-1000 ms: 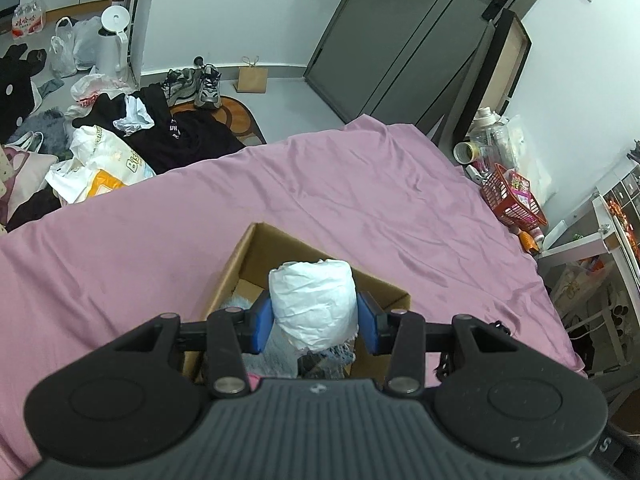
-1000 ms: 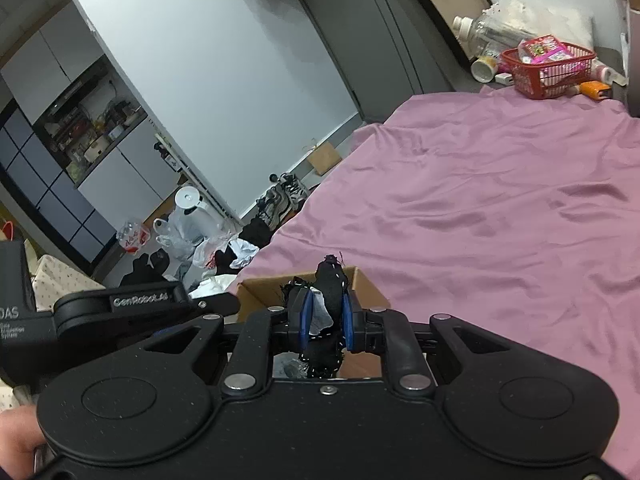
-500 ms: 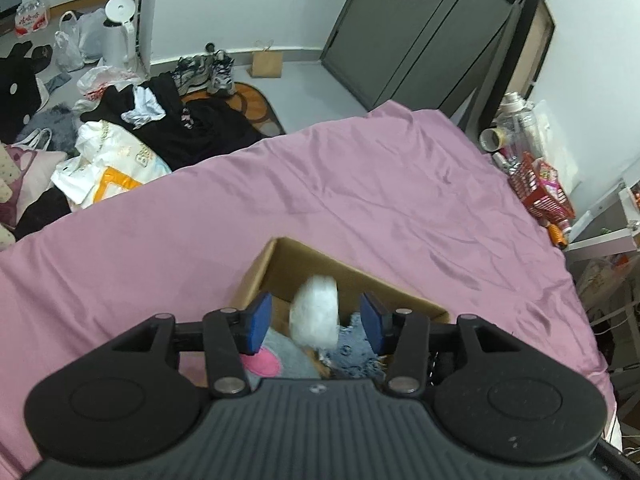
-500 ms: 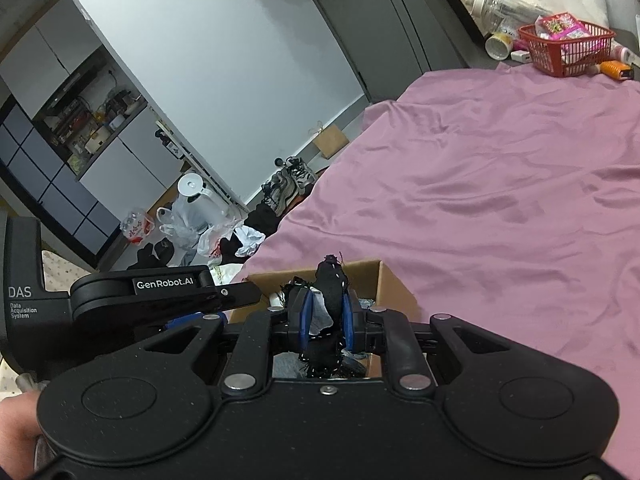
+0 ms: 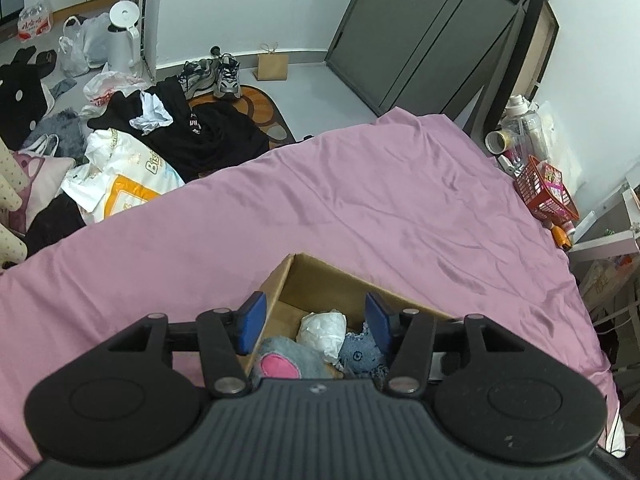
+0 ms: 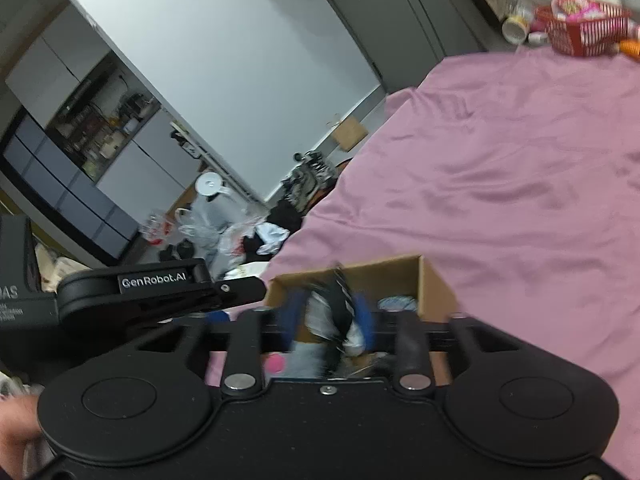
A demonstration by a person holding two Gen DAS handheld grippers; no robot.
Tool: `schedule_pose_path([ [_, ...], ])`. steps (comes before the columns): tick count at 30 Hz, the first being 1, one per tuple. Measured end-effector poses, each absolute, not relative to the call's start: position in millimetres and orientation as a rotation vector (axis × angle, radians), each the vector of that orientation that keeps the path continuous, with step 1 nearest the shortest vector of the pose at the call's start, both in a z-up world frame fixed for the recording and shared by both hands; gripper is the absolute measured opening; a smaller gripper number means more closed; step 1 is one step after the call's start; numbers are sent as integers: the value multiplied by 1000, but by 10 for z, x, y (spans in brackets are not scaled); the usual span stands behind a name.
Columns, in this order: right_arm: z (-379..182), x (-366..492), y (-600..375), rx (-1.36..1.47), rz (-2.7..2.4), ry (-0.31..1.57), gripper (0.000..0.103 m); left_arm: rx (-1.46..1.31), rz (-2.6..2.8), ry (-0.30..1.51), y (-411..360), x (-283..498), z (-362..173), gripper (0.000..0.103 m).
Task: Organize soft objects
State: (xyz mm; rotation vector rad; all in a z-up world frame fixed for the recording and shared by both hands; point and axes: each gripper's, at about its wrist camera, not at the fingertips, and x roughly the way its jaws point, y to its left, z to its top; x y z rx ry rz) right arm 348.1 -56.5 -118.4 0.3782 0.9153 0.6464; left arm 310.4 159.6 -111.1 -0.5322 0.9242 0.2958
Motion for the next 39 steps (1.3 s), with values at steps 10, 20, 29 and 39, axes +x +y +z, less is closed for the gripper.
schedule_pose_path([
  [10, -979, 3361, -762, 350, 568, 881, 77, -467, 306, 903, 1464, 2900, -890, 76],
  [20, -794, 3220, -967, 304, 479, 865, 87, -419, 298, 886, 1275, 2638, -730, 82],
  [29, -659, 2990, -1309, 319, 450, 860, 99, -364, 296, 886, 985, 2440, -581, 82],
  [39, -423, 2720, -1676, 296, 421, 863, 103, -306, 272, 902, 570, 2218, -387, 83],
])
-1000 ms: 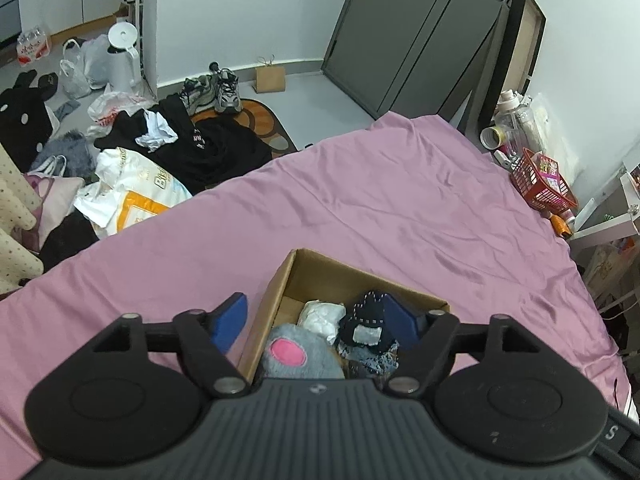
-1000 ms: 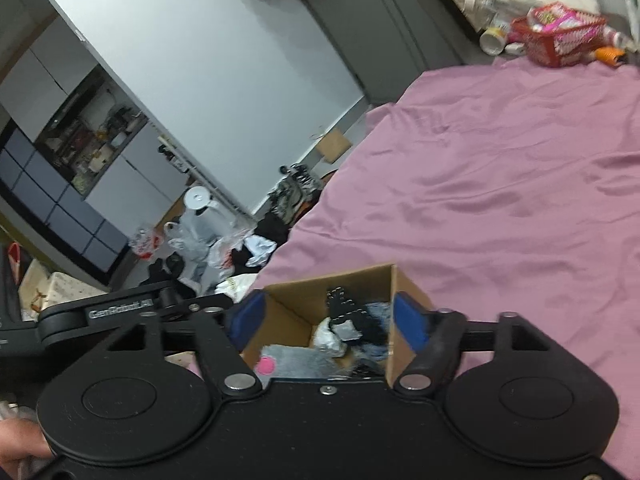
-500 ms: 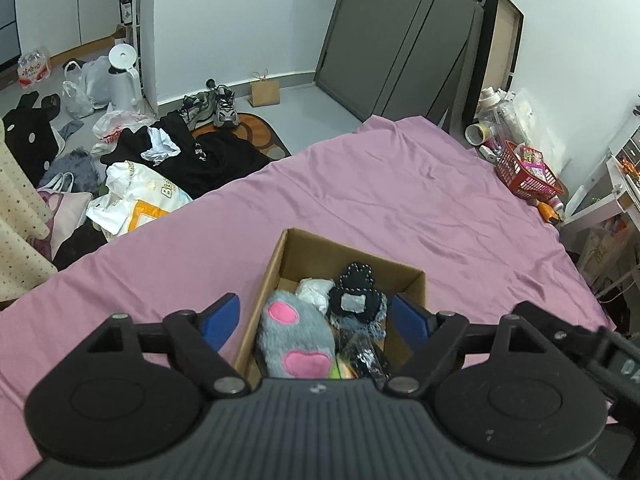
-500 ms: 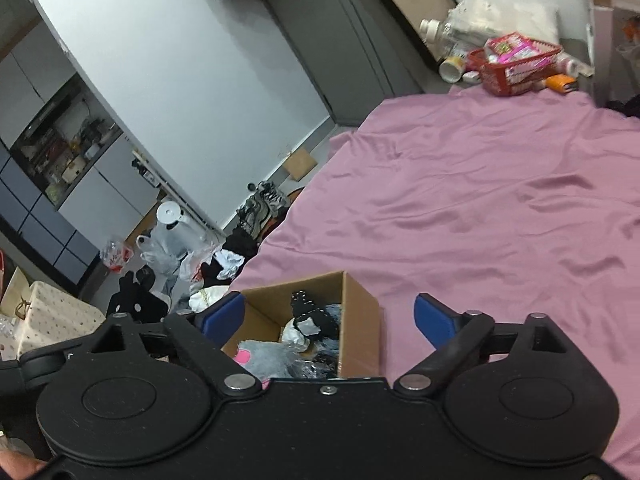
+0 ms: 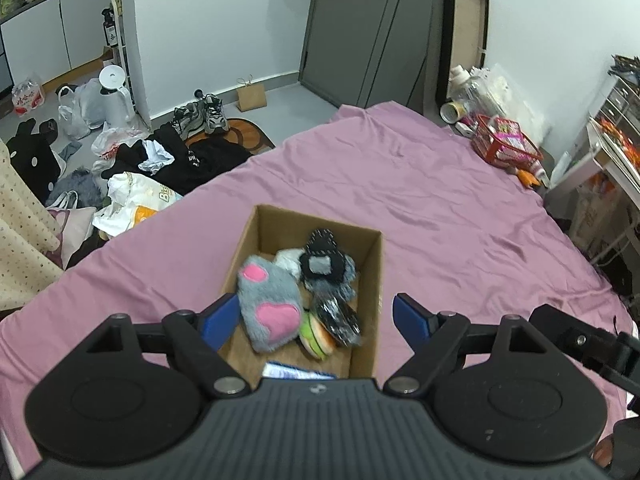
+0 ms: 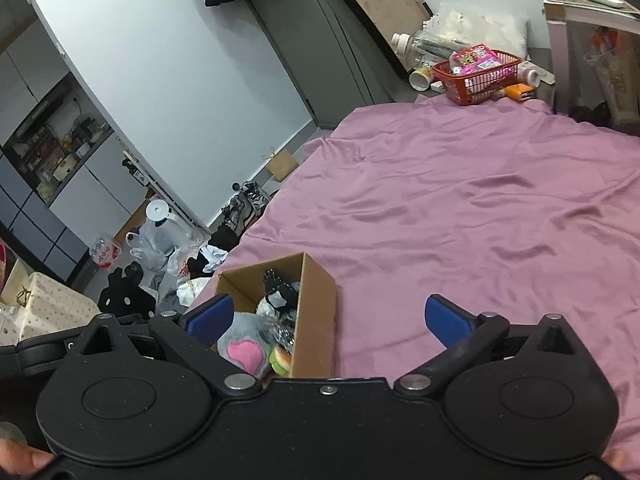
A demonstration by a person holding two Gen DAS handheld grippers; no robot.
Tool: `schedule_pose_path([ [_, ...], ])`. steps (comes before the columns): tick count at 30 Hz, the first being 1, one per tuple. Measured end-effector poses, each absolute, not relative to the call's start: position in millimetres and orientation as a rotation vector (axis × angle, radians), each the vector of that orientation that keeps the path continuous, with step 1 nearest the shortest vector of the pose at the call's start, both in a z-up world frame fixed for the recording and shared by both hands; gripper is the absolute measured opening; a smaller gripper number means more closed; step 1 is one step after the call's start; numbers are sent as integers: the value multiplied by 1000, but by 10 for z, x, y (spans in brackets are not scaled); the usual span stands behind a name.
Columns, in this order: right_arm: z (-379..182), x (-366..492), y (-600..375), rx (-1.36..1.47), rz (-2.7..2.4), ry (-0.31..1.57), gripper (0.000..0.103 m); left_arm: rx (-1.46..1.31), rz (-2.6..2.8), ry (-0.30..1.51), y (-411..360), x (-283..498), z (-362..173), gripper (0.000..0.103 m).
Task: Organize soft objects
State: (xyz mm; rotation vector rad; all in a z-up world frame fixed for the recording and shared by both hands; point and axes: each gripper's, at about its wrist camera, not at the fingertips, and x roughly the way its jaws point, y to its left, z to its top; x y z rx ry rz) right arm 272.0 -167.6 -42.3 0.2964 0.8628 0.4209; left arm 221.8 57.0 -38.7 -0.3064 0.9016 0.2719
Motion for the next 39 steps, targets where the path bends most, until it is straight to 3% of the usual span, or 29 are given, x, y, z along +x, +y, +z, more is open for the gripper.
schedule_pose_path([
  [16, 26, 2239, -1977, 254, 403, 784, 103, -226, 265, 905, 208, 1781, -31, 100],
  [39, 480, 1389, -1930, 144, 419, 729, 103, -172, 259, 837, 155, 852, 345, 100],
])
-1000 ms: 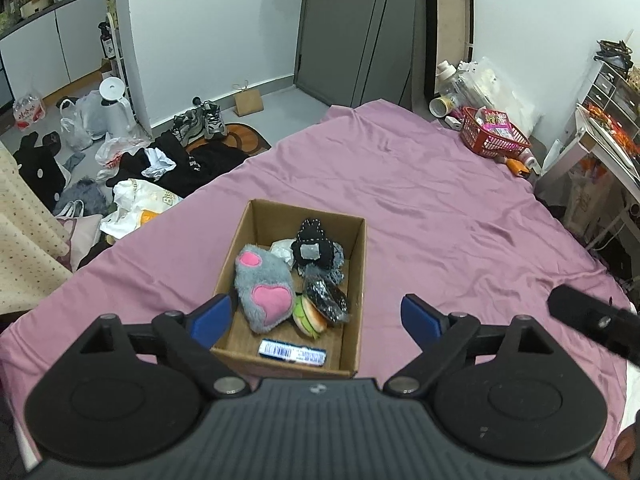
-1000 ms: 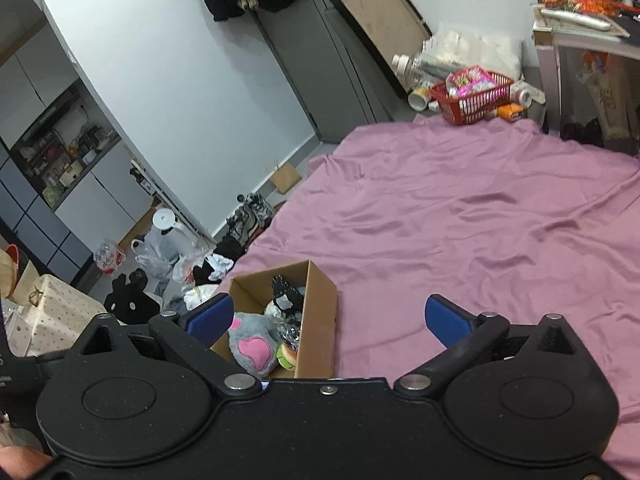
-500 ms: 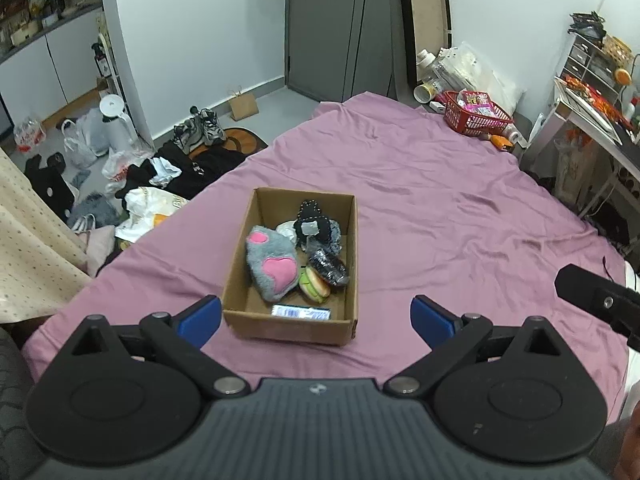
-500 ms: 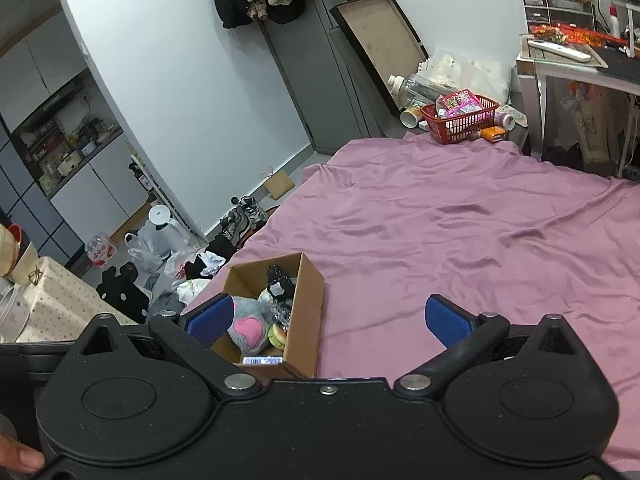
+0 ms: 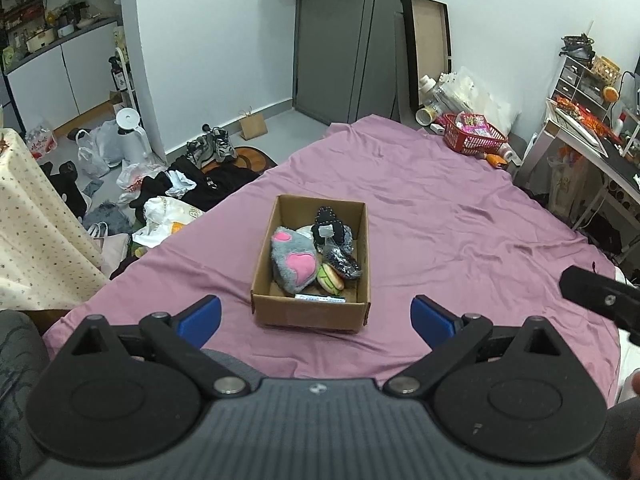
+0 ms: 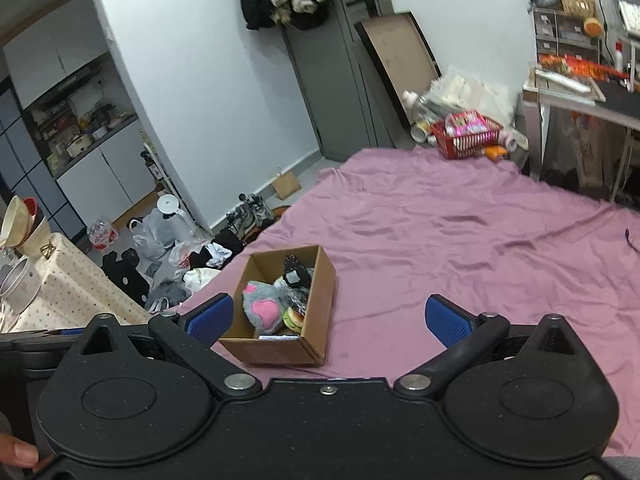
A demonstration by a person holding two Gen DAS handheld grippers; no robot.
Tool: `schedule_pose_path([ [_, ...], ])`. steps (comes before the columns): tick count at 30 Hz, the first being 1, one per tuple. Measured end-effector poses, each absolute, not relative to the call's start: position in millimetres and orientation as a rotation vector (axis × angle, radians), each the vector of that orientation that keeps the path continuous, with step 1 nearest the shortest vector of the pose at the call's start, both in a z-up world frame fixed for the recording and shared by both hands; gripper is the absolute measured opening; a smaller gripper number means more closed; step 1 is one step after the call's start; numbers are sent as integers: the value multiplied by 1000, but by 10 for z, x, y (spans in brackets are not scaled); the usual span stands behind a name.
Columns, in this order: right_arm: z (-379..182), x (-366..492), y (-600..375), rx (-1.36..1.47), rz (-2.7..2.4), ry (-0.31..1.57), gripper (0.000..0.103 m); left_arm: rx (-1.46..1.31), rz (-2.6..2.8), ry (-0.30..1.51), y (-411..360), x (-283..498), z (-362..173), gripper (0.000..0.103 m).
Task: Organize soft objects
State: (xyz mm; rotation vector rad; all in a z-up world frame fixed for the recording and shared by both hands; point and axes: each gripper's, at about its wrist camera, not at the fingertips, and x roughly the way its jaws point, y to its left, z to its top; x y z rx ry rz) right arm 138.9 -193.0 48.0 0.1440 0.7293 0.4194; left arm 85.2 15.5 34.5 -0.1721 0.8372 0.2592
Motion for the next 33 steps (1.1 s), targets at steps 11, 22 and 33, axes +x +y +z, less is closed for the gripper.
schedule_pose_path([
  [11, 555, 1121, -1872, 143, 429, 722, 103, -156, 226, 799, 94, 534, 426, 100],
  [22, 425, 903, -1751, 133, 443, 781, 103, -146, 211, 788, 142, 415, 349, 100],
  [33, 352, 882, -1639, 49, 418, 782, 103, -169, 232, 793, 400, 282, 276, 101],
])
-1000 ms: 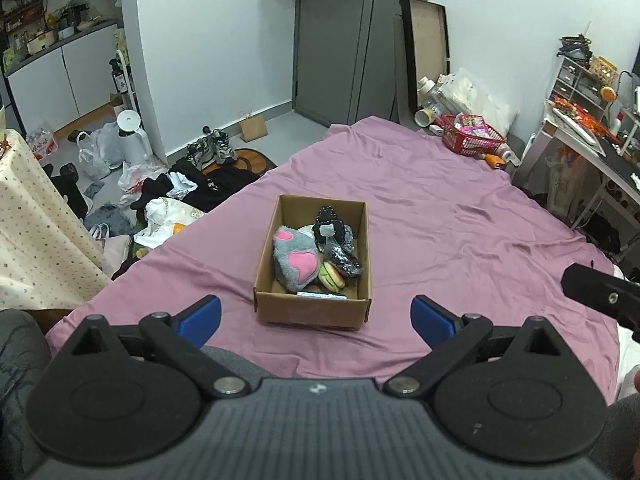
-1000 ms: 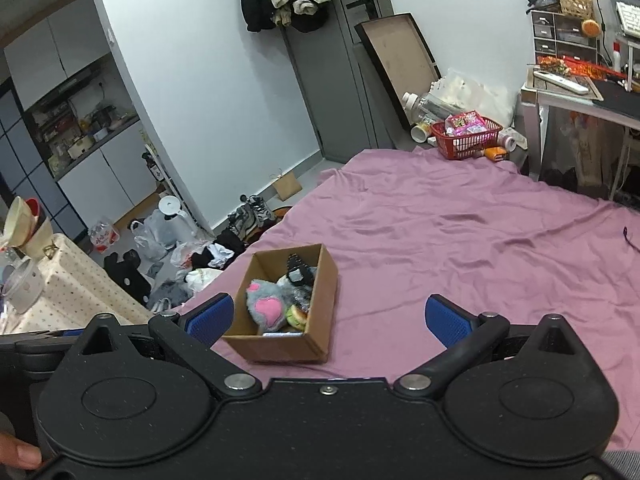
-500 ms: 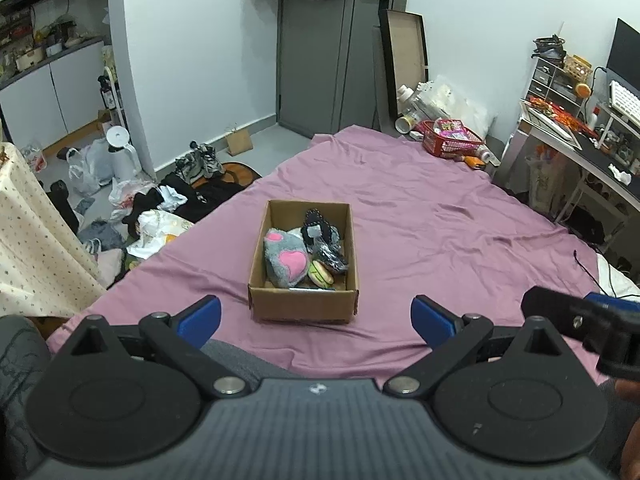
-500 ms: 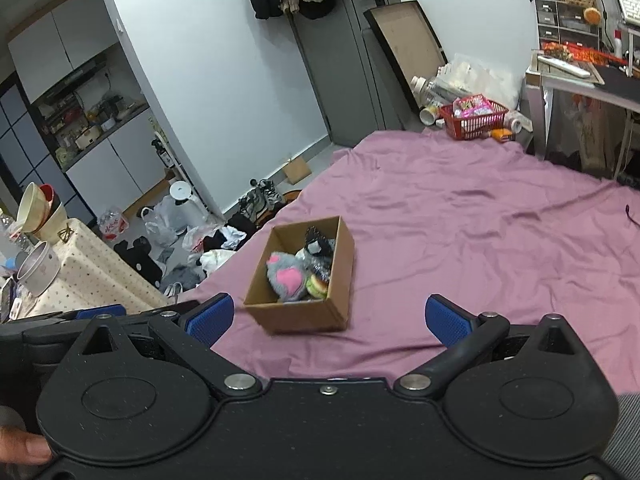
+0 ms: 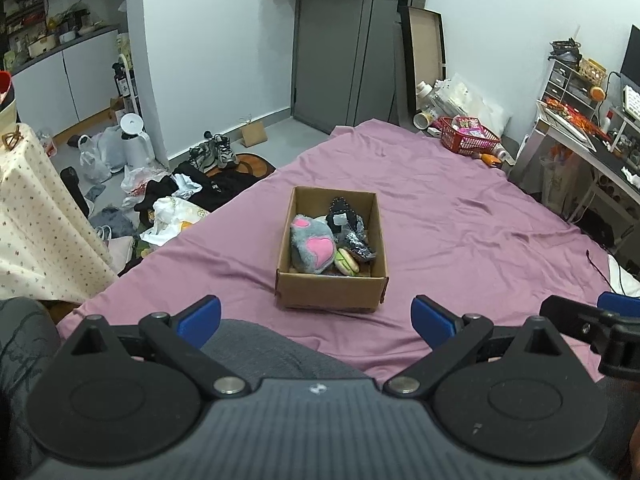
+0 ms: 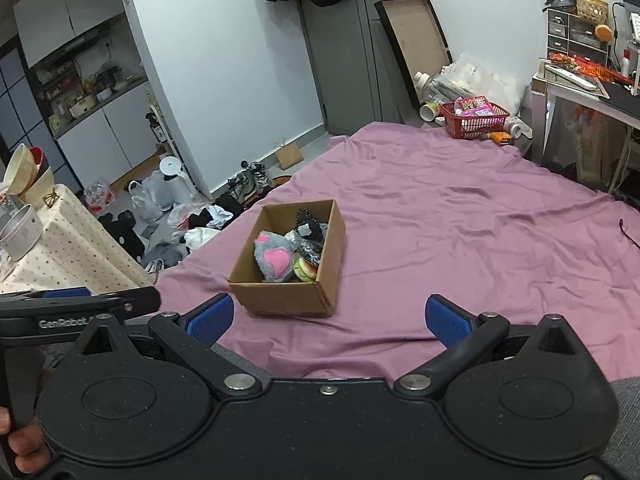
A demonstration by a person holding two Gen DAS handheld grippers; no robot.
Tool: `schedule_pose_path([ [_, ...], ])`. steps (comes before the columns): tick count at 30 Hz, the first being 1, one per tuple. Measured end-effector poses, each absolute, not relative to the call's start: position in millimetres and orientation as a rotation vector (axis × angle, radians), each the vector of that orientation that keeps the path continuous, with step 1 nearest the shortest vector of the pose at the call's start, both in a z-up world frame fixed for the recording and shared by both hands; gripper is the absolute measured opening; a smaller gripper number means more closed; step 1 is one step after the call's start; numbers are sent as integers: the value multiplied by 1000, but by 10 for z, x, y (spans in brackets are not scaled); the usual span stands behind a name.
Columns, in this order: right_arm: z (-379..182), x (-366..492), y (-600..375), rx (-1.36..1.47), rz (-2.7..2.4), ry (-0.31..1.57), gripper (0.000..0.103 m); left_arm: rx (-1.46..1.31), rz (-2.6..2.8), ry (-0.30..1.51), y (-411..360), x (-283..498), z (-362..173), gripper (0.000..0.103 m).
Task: Organize soft objects
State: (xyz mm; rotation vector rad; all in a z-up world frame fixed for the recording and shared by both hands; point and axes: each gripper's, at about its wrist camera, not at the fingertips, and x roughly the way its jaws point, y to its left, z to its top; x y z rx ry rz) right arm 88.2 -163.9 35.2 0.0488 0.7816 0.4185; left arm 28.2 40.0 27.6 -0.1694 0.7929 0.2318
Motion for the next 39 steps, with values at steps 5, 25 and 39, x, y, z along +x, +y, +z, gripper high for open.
schedule_pose_path([
  [5, 314, 894, -1617, 29, 427, 793, 103, -207, 231, 788, 500, 239, 277, 101],
  [25, 293, 949, -1684, 36, 427, 799, 103, -164, 205, 788, 384, 263, 269, 101],
  [39, 287, 910, -1701, 49, 433, 793, 103, -146, 205, 795, 332, 240, 297, 101],
])
